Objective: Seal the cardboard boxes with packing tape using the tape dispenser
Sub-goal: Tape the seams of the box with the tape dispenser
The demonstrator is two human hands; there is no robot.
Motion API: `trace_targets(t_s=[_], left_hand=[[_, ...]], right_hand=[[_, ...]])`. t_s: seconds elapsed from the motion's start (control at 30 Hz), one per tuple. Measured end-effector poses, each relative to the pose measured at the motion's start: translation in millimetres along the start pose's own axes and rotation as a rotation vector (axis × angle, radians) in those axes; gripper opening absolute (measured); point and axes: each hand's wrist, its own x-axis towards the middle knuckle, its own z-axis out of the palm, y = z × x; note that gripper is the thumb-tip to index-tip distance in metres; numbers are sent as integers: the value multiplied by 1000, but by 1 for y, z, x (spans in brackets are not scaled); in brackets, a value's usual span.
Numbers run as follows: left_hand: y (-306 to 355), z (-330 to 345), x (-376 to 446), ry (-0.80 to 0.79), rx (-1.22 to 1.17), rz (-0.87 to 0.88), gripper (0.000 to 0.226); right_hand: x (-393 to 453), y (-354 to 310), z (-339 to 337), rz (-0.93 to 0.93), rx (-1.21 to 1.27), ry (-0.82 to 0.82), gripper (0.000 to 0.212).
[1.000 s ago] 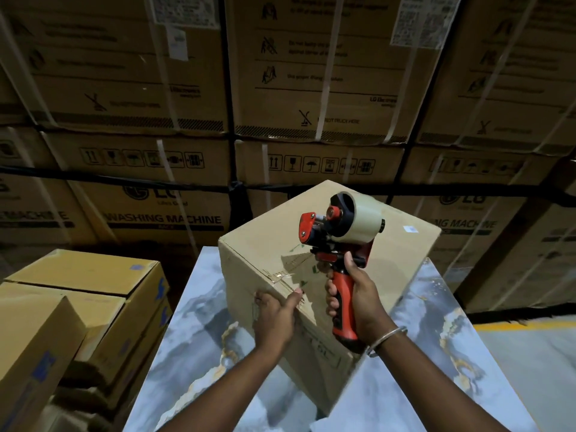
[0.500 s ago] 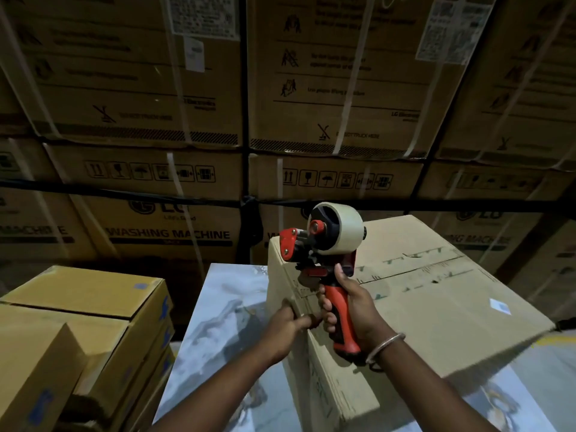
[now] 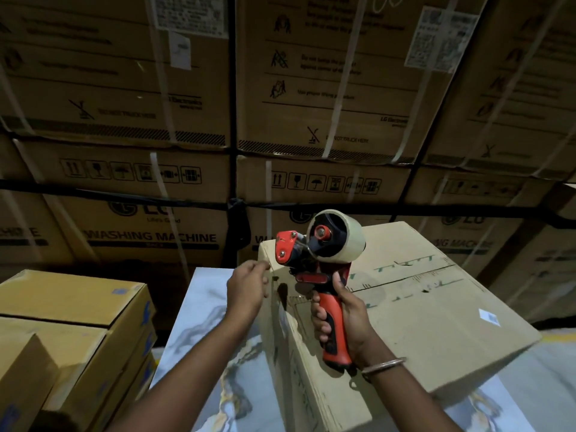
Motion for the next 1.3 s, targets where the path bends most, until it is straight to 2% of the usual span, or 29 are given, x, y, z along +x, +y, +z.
trace_targets(t_s=[0.13, 0.23, 0.37, 0.5, 0.57, 0.67, 0.73, 0.8, 0.9, 1.0, 1.2, 1.3], left_hand=[[30, 5, 11, -261, -314, -403, 48], [39, 6, 15, -321, -397, -485, 43], [42, 10, 21, -345, -444, -486, 20], [38, 7, 26, -352, -467, -553, 18], [36, 4, 27, -362, -492, -569, 25], [33, -2, 33, -421, -503, -594, 58], [34, -5, 37, -444, -466, -596, 69], [36, -6, 38, -460, -388, -578, 58], [39, -5, 42, -458, -275, -577, 28], [40, -5, 49, -451, -263, -559, 9], [45, -7, 64, -444, -149, -505, 14], [47, -4, 71, -377, -24, -397, 20]], right_hand=[[-1, 0, 1, 2, -9, 10, 54], [-2, 0, 1, -8, -18, 1, 54], [-3, -1, 0, -15, -21, -4, 54], [-2, 0, -1, -22, -19, -5, 54], [-2, 1, -1, -22, -22, -6, 53], [-2, 1, -1, -24, -24, 0, 53], [-3, 1, -1, -25, -27, 2, 54], [-4, 1, 0, -24, -27, 4, 54], [-5, 1, 1, -19, -19, 7, 53], [-5, 1, 1, -17, -21, 10, 54], [-4, 0, 5, 2, -50, 26, 53], [-6, -2, 11, -2, -144, 58, 54]])
